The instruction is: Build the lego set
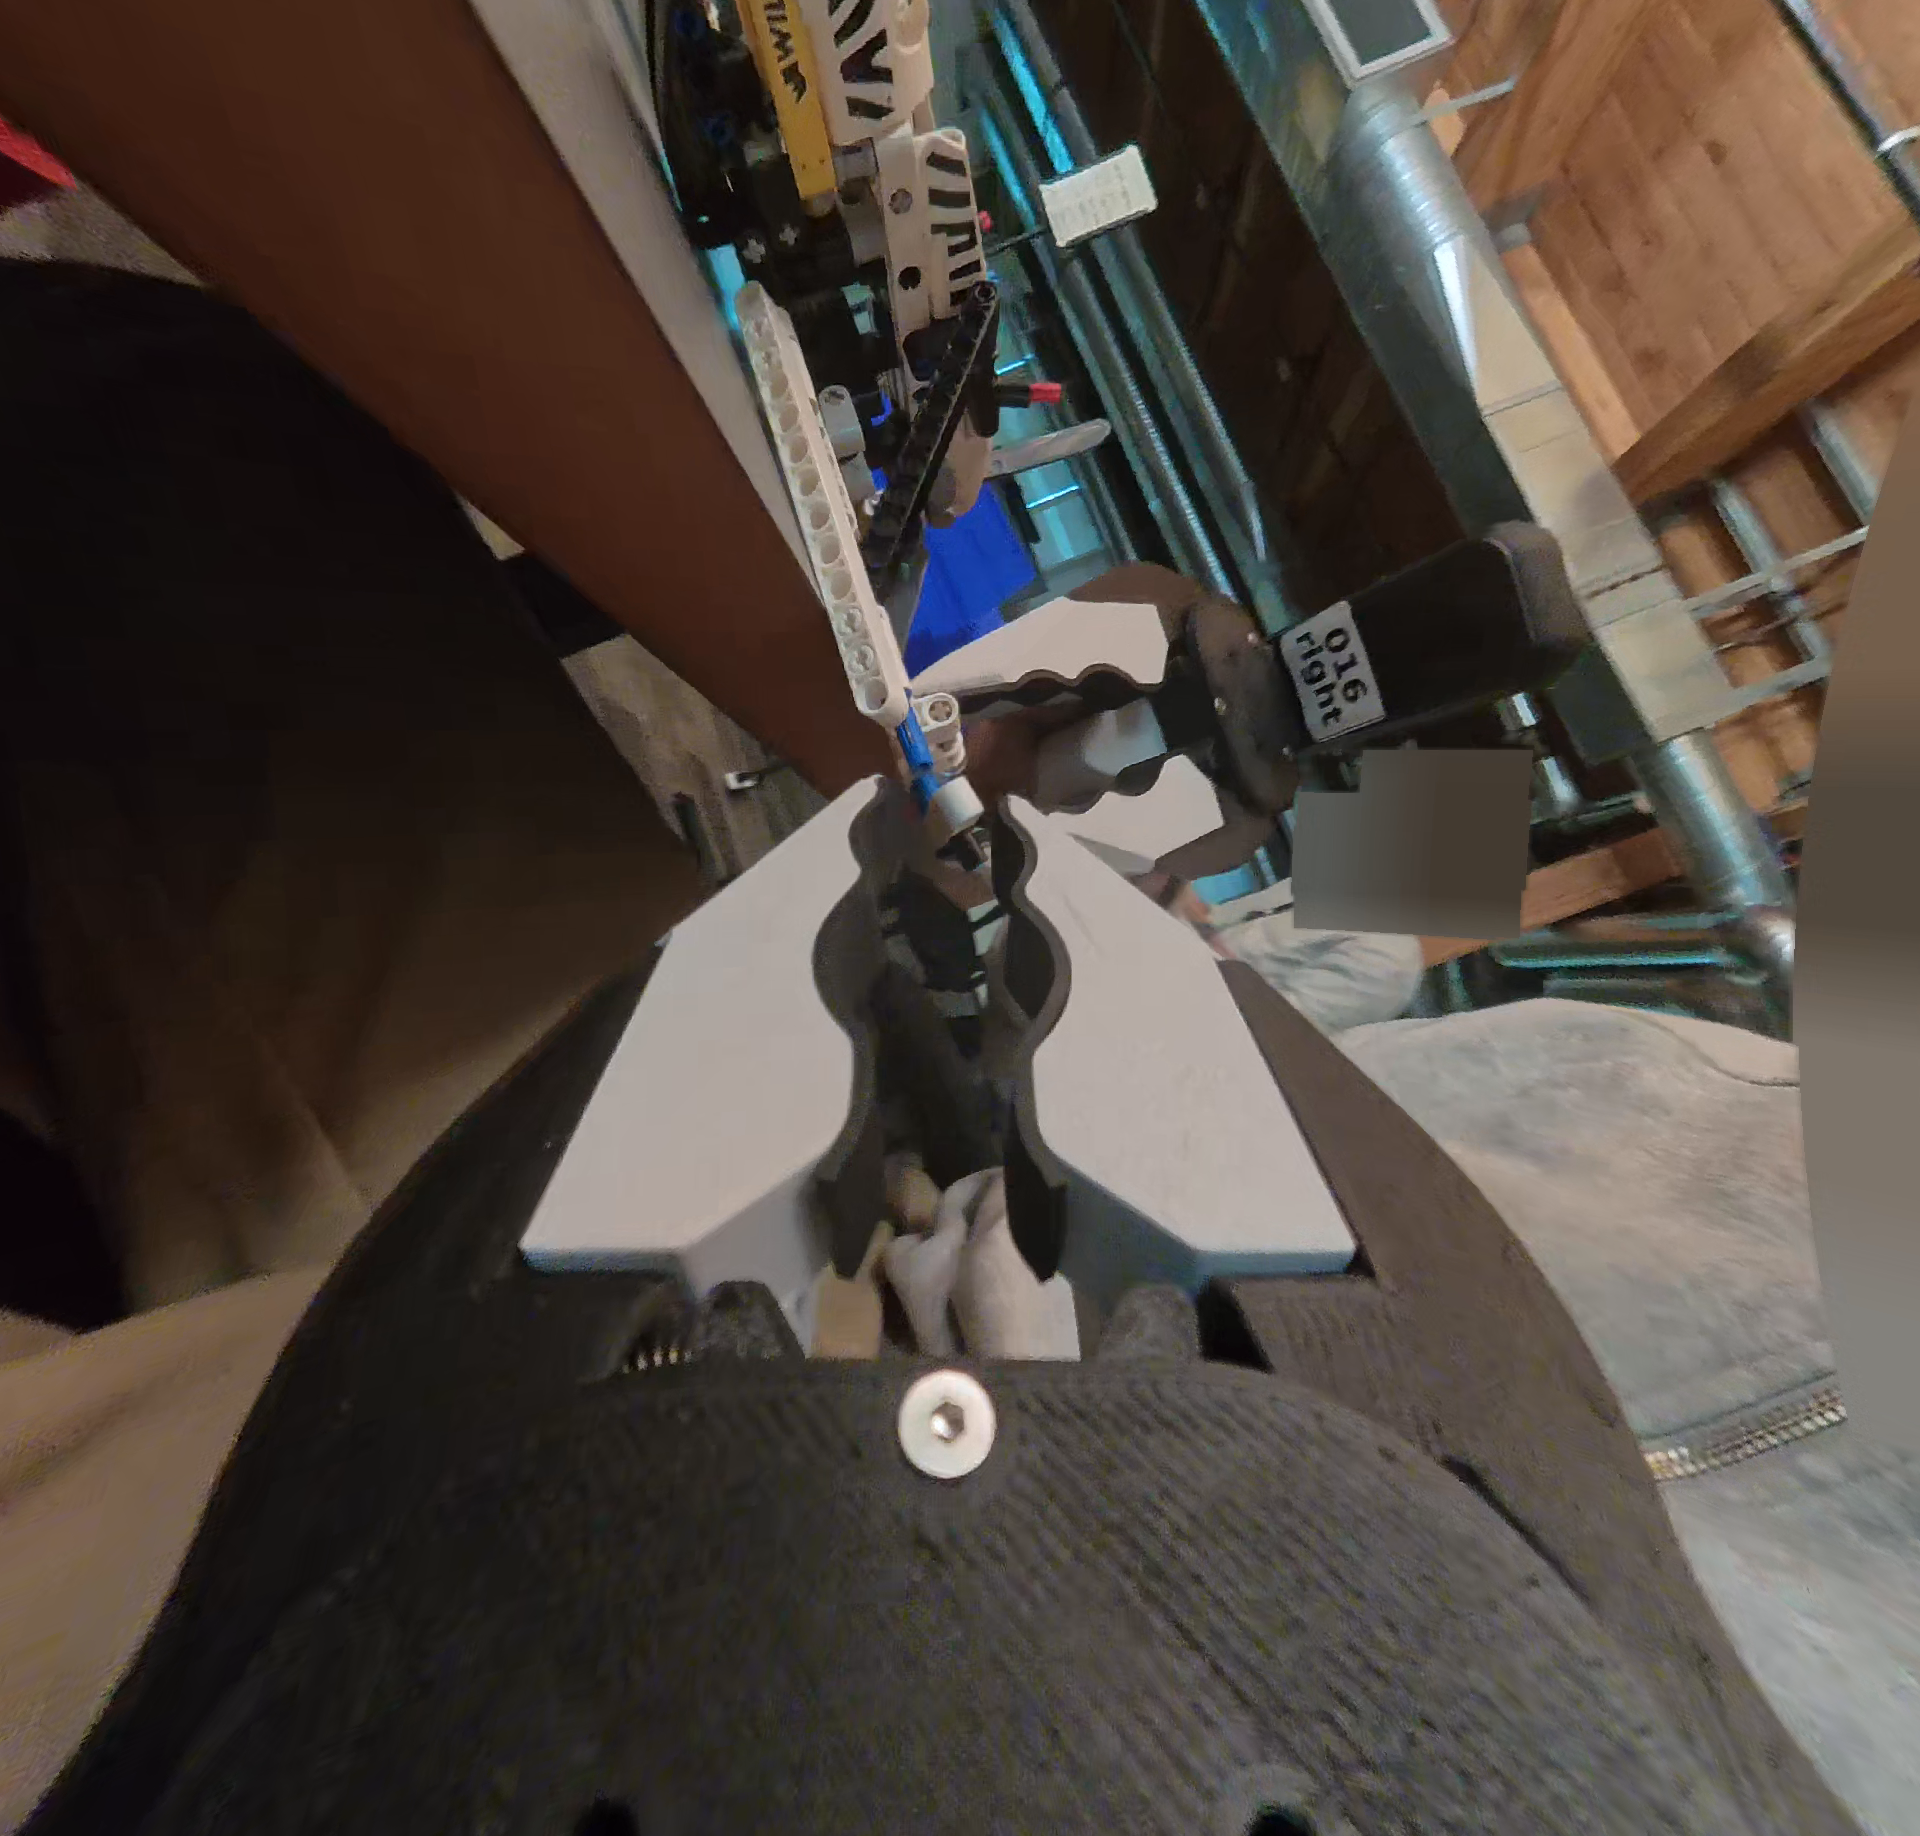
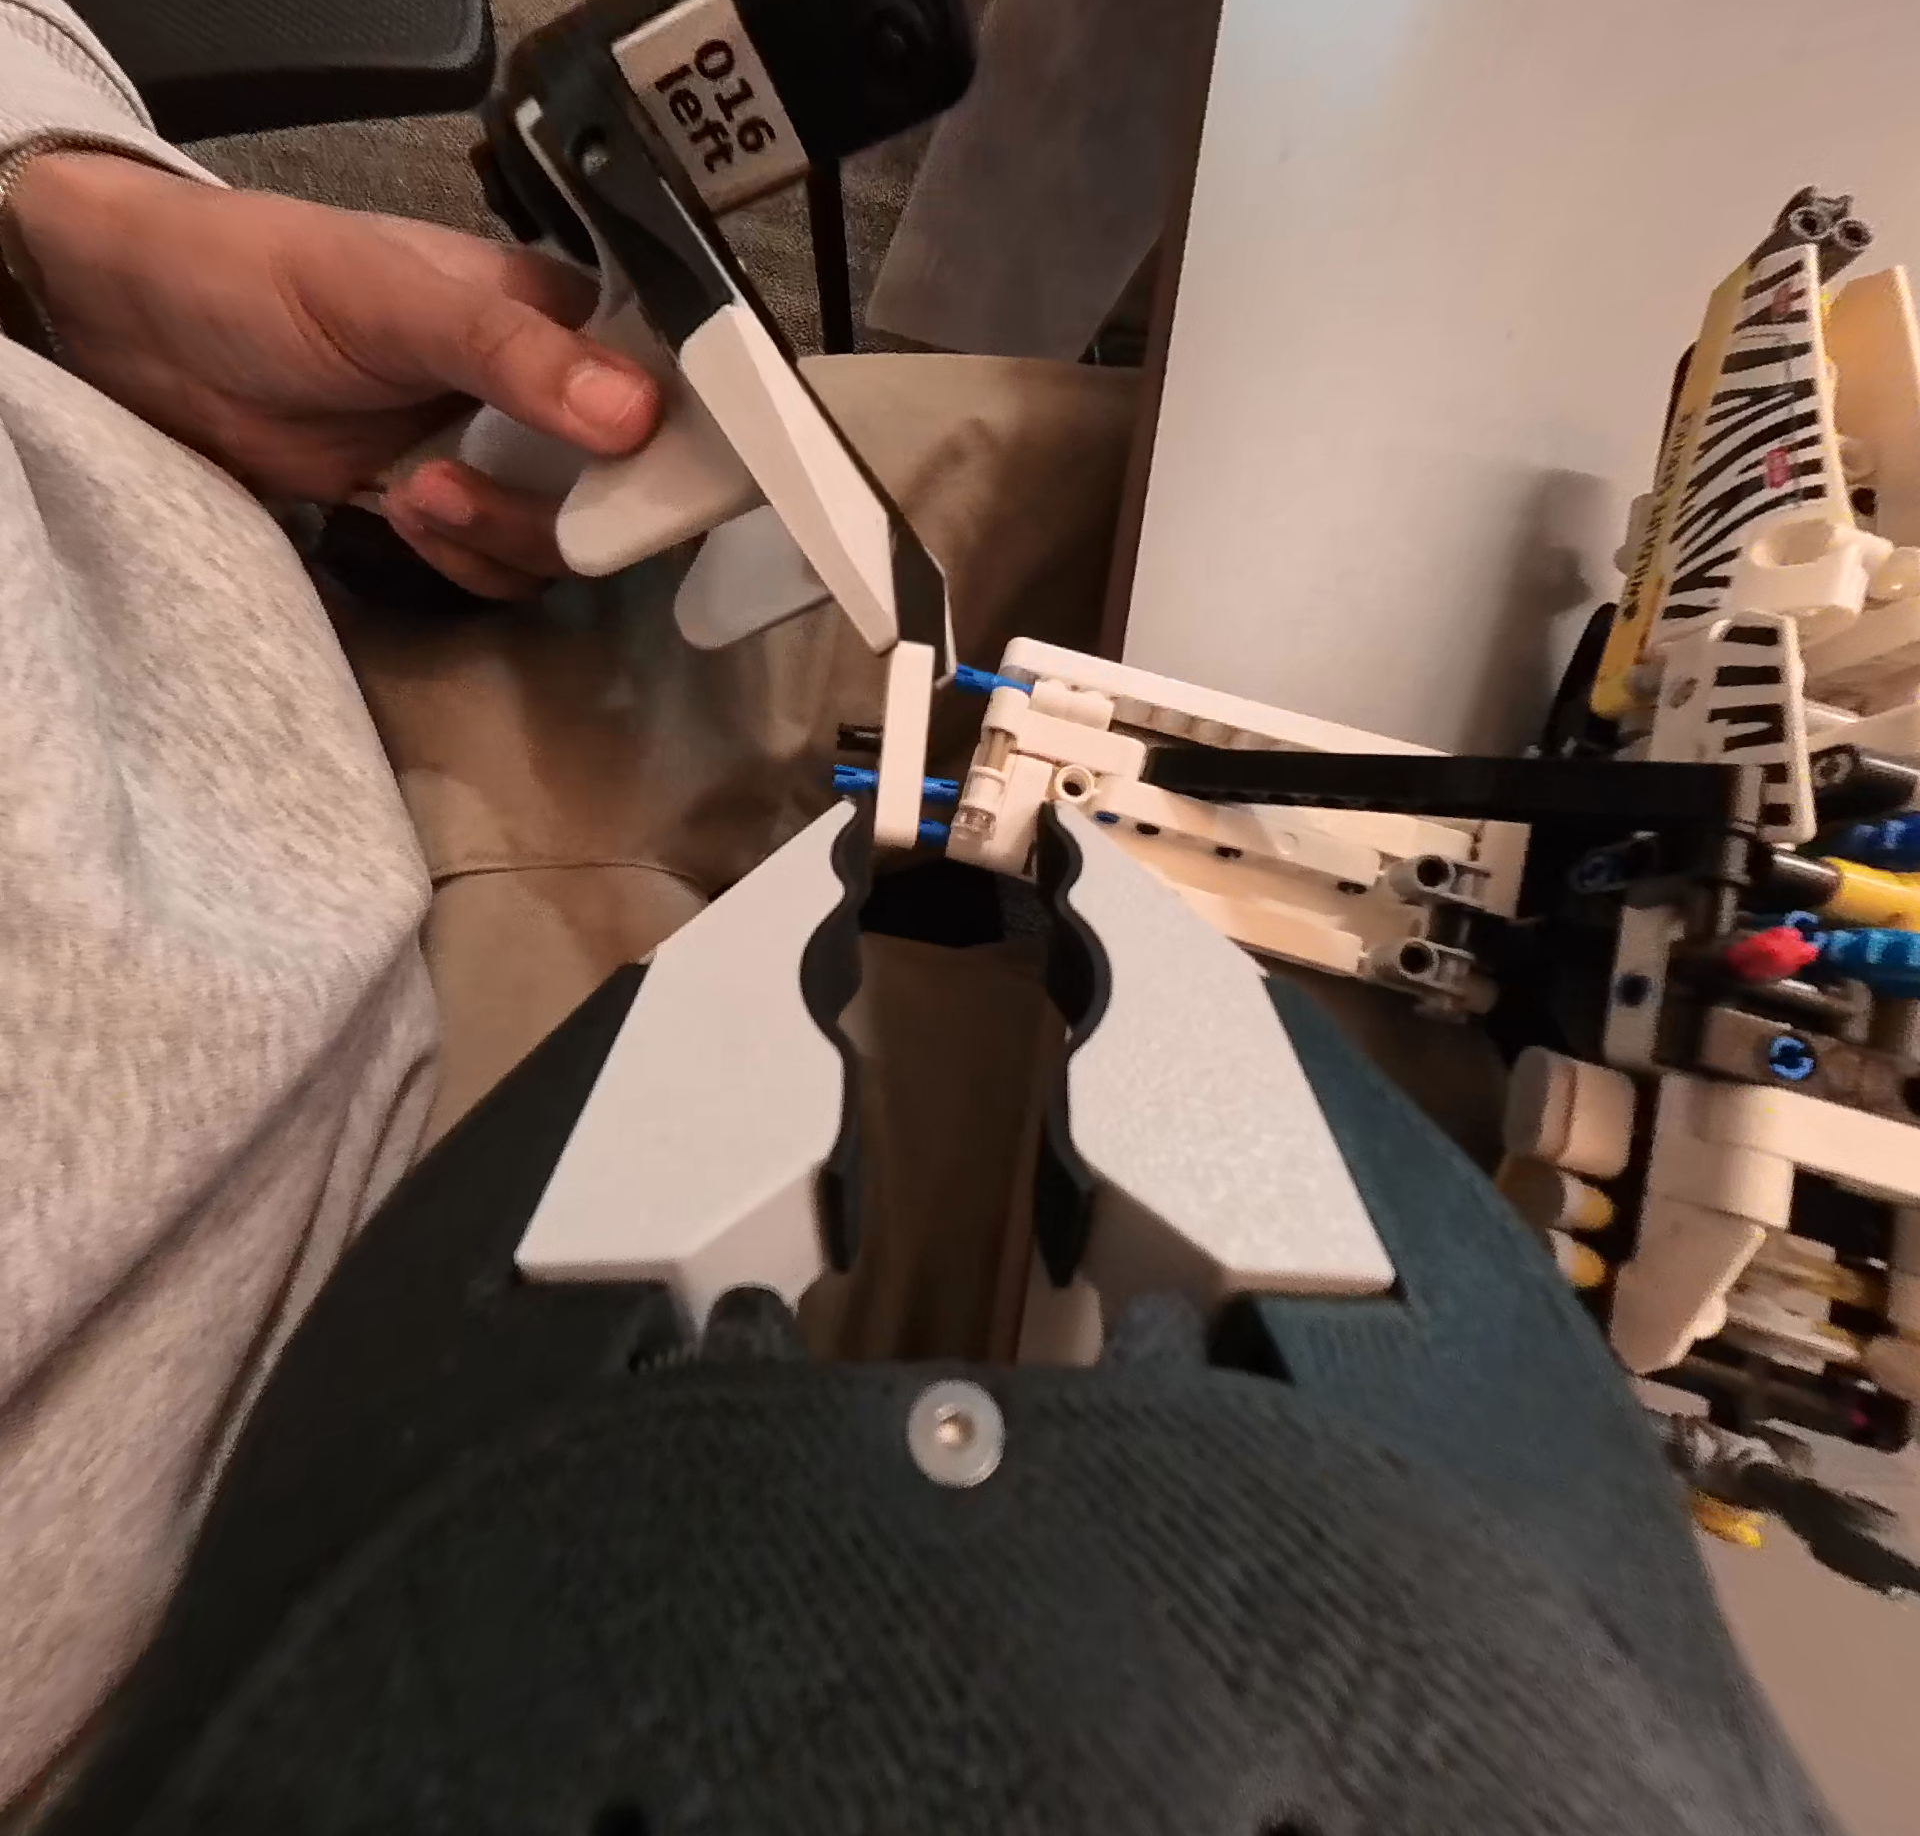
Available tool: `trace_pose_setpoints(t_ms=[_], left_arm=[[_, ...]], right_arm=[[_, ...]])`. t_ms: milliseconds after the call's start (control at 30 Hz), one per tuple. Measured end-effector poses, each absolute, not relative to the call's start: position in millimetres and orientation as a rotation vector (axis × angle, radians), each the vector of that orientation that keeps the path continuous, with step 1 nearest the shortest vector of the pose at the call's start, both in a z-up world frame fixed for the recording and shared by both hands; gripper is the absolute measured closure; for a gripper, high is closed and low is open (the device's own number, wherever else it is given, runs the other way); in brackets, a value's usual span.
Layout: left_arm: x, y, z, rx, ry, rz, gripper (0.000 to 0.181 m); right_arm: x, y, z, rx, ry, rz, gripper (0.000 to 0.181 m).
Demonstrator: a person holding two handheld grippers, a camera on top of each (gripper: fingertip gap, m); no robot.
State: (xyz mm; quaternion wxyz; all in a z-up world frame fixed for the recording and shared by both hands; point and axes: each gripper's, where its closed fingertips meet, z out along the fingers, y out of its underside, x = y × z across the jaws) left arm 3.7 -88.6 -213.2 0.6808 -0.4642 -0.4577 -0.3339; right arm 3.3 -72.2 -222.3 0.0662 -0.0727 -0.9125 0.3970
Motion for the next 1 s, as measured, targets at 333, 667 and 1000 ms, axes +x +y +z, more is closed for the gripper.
trace_pose_setpoints(t_ms=[333, 667, 1000], left_arm=[[-4, -95, -214, -1.446, -0.875, -0.319, 0.138], [3, -71, -215, -1.608, -0.752, -0.336, 0.135], [-1, -78, -224, -1.798, -0.657, -0.111, 0.135]], right_arm=[[0, -68, -222, -0.258, -2.725, 1.203, 0.152], [-1, -65, -223, -0.231, -2.712, 1.172, 0.152], [-2, -65, -223, -0.262, -2.694, 1.146, 0.152]])
